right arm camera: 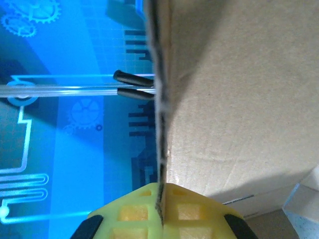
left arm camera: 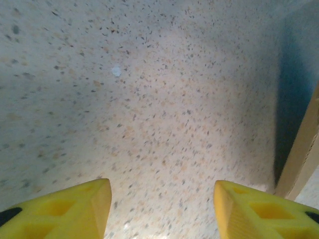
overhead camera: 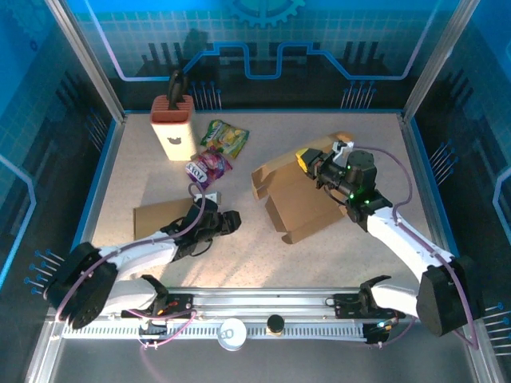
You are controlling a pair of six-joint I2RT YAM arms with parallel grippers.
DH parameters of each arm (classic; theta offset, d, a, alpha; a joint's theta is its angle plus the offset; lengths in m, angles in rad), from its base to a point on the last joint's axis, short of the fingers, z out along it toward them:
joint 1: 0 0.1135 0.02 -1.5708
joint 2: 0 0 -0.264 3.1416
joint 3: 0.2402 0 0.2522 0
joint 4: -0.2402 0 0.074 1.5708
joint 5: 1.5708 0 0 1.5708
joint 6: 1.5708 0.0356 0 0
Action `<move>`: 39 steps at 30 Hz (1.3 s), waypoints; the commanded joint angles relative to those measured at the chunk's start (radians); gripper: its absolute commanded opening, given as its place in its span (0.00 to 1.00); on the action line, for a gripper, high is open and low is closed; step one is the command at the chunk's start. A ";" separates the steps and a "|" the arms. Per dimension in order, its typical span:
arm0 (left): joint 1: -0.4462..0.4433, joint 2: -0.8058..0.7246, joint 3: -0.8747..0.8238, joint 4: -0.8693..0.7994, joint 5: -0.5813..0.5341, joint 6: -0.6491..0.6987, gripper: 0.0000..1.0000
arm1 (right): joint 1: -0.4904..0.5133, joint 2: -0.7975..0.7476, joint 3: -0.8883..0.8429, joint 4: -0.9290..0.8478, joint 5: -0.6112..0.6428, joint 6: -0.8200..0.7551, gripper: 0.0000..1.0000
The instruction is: Fold the paper box
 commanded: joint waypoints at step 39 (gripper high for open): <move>0.035 0.596 0.085 1.131 0.184 -0.374 0.67 | -0.040 -0.065 0.057 -0.060 0.091 0.192 0.00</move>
